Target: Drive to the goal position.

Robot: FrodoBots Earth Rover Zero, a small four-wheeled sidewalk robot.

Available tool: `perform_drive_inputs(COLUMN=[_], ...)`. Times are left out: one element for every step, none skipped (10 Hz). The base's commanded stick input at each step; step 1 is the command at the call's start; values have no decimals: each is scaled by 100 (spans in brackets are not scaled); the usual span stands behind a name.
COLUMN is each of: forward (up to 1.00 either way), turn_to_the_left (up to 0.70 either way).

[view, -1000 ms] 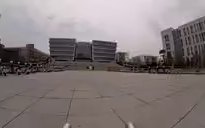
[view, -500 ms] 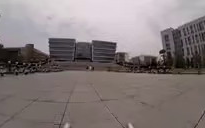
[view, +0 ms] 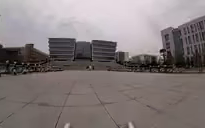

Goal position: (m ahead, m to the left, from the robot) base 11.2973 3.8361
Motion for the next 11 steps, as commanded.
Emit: perform_drive_inputs(forward=[50, 50, 50, 50, 50, 50, 50, 50, 50, 50, 50], turn_to_the_left=[0, 0, 0, 0, 0, 0, 0, 0, 0, 0, 0])
